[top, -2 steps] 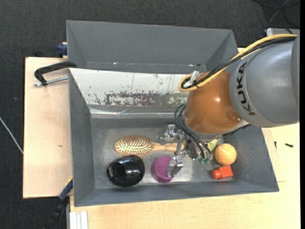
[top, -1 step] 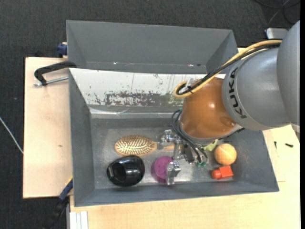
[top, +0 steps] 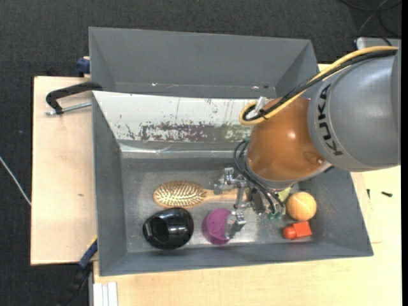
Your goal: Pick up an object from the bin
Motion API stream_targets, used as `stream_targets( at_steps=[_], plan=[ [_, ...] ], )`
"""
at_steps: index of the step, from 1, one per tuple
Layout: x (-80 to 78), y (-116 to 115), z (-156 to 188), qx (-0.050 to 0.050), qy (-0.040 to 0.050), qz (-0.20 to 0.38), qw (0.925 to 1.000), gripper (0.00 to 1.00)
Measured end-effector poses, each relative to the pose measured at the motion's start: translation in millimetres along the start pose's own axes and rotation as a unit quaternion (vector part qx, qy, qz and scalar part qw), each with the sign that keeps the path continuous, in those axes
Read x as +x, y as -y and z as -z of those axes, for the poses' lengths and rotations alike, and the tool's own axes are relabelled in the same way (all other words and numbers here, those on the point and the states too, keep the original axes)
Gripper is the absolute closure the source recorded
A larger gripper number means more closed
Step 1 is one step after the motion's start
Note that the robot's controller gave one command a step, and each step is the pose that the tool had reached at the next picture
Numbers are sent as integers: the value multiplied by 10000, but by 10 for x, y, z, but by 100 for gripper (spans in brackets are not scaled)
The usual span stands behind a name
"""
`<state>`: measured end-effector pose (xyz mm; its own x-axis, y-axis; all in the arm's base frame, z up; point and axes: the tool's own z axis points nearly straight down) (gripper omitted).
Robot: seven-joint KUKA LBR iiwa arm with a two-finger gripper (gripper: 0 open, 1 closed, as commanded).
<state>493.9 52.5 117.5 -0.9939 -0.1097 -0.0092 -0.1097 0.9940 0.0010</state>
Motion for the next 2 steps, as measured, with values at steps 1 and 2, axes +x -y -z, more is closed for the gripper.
stream_targets(
  at_steps=[1,2],
  plan=[
    [0,104,-282,-23,-18,440,9990,0],
    [-1,106,-321,-31,-66,370,9993,100]
  ],
)
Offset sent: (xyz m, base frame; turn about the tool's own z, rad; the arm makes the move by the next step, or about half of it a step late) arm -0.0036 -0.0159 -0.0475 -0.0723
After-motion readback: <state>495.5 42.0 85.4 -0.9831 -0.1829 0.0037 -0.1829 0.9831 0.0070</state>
